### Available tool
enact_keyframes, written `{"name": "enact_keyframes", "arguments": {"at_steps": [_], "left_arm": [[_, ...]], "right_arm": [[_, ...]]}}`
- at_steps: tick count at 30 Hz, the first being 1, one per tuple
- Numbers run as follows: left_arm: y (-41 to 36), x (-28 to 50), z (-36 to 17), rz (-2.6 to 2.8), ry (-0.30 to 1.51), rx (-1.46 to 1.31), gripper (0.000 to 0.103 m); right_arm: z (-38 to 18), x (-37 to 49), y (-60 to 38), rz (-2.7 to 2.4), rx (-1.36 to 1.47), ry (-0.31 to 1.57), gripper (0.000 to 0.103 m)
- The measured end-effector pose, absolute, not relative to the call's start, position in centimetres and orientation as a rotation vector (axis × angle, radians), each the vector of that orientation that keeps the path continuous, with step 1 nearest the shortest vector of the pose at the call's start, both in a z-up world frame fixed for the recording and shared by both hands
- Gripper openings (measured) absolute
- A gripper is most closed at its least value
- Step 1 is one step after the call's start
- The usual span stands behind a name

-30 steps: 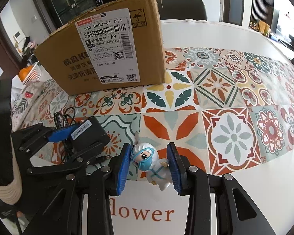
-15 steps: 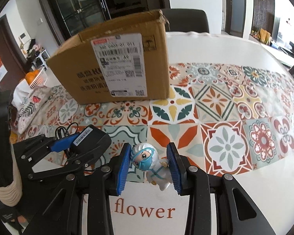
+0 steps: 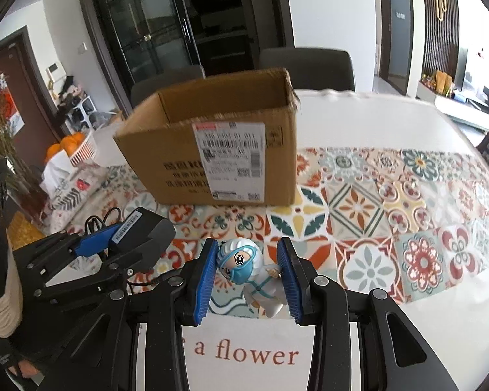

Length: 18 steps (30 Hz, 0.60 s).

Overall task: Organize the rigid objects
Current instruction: 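Lift and carry the figurine and black charger over the cardboard box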

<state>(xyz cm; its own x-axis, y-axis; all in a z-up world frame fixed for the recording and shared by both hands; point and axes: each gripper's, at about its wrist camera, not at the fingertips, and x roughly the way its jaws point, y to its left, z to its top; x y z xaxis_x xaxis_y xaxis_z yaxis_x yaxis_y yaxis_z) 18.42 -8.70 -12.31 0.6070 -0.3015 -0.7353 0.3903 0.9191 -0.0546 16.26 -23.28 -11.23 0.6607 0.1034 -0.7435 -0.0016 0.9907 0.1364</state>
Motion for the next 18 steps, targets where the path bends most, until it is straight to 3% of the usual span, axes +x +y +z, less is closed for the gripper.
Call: {"name": "enact_keyframes", "arguments": {"at_steps": [18], "left_arm": [[-7.2, 19.7, -4.6, -0.359, 0.66, 0.095, 0.041]], "right_arm": [[-3.9, 17.3, -21.7, 0.076, 0.067, 0.647, 0.038]]}}
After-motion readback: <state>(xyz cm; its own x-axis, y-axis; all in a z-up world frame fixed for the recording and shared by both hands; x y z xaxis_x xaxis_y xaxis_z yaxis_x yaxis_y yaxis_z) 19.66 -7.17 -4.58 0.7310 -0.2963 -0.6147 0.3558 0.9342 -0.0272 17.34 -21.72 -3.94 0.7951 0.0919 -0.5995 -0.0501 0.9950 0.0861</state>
